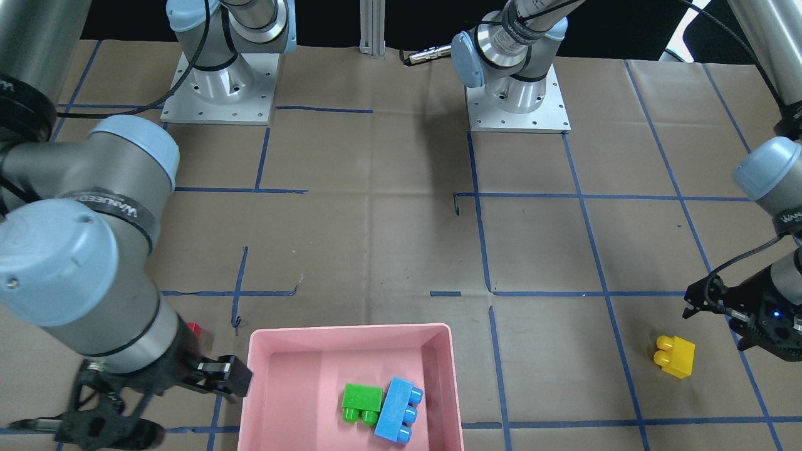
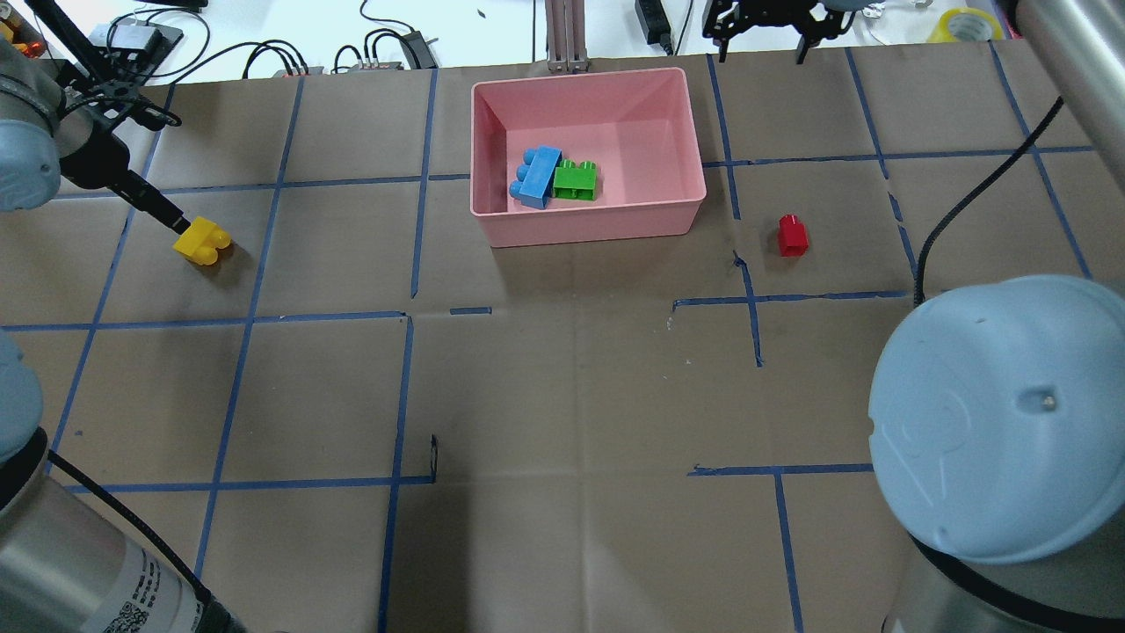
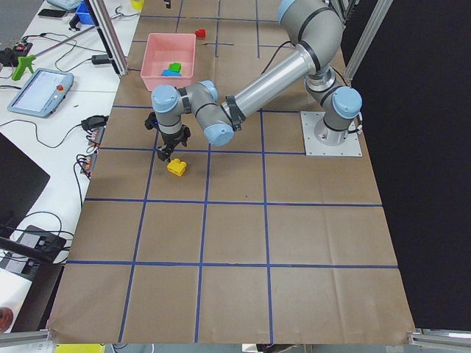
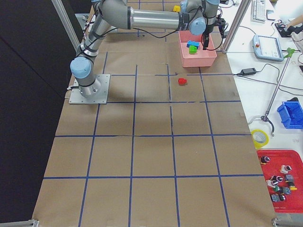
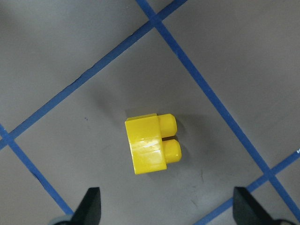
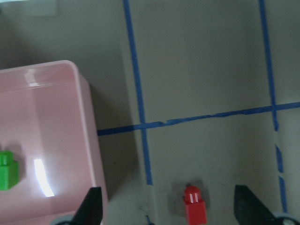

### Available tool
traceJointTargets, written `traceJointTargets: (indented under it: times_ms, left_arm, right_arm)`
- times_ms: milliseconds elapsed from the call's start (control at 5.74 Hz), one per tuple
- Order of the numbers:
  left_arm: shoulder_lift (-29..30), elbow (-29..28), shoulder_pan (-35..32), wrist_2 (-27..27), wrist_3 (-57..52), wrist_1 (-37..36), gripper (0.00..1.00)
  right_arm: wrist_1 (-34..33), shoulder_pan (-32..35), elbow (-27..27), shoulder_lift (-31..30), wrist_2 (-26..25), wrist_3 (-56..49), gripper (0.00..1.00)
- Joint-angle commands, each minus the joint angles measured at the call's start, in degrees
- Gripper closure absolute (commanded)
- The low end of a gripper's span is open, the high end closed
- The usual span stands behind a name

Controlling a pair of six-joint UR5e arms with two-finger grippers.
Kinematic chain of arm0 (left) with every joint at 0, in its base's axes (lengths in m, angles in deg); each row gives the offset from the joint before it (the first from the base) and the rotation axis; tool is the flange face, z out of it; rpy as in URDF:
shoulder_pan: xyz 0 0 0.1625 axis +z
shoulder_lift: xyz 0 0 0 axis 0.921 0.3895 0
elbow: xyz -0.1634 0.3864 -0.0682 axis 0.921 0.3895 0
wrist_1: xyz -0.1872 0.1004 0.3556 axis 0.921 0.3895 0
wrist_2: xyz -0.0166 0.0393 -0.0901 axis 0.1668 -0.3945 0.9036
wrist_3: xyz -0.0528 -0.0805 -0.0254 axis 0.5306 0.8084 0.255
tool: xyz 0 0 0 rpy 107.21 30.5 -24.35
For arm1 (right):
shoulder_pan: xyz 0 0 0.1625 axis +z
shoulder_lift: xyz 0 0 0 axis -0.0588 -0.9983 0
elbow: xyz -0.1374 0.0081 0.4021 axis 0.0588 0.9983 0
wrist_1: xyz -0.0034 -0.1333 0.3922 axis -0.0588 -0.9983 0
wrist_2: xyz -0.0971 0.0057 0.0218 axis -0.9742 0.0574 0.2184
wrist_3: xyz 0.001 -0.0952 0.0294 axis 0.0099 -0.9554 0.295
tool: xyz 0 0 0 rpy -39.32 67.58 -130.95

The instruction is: Put all blocks into box

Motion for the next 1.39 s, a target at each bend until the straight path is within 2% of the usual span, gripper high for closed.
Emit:
traceJointTargets:
  times_ms: [0,174,523,871,1045,1220]
  left_arm:
    - [4.2,0.6,0.1,1.4,1.8,-5.1,0.01]
    - [5.6,0.6,0.1,2.4,2.6,-5.5,0.01]
    - [7.3,0.3,0.0,2.4,2.5,-8.1,0.01]
    - [7.7,0.8,-0.1,2.5,2.1,-8.2,0.05]
    - [7.6,0.8,-0.1,2.4,1.9,-8.1,0.19]
    - [7.5,0.8,0.1,2.3,1.8,-7.6,0.21]
  right_arm:
    - [-0.4,-2.3,-6.4,-0.7,-2.5,-4.3,0.03]
    - [-5.3,-2.4,-12.6,-2.2,-2.3,-4.4,0.04]
    - [-22.8,-3.3,-26.4,-3.8,-2.0,-7.2,0.06]
    - [-30.5,-4.6,-34.4,-3.8,-1.6,-8.4,0.06]
    - [-31.5,-4.4,-36.6,-3.7,-1.6,-8.4,0.07]
    - [-32.4,-4.5,-39.2,-3.8,-1.6,-8.4,0.07]
